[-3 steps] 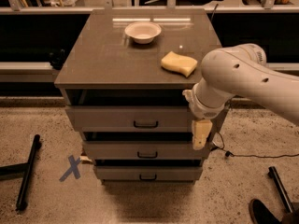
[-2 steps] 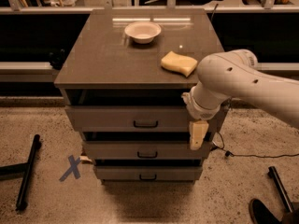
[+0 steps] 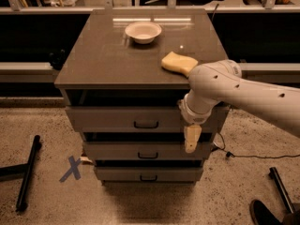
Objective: Open top drawer
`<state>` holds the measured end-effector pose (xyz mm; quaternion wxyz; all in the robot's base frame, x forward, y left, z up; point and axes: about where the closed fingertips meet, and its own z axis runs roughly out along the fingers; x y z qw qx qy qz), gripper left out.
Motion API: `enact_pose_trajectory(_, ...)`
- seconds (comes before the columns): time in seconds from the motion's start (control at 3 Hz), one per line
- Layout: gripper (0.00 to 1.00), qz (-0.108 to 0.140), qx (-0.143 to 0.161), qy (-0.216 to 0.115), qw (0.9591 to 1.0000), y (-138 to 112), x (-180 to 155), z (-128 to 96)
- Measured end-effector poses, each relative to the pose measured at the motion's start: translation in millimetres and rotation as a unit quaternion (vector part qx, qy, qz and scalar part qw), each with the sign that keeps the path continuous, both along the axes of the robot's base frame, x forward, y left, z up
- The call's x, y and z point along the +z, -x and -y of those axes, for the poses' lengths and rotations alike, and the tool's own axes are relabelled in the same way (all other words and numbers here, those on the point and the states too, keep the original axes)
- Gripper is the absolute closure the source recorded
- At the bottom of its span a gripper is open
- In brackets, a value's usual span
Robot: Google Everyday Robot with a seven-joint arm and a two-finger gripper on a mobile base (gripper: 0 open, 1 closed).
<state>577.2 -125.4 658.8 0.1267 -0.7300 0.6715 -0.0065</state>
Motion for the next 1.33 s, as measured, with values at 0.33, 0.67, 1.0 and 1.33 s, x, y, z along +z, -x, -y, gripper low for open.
enact_pose_trajectory(0.33,0.18,-0.007,0.003,-0.003,1.0000,-10,-17,-5)
enact_pose_trajectory(0.67,0.41,-0.016,0.002,-0.003,0.9999,-11,-29,-4)
enact_pose_trajectory(1.0,0.63,-0.016,0.002,-0.003,0.9999,-11,-26,-4)
enact_pose_trajectory(1.33,0.87,-0.016,0.002,-0.003,0.9999,-11,-25,-4)
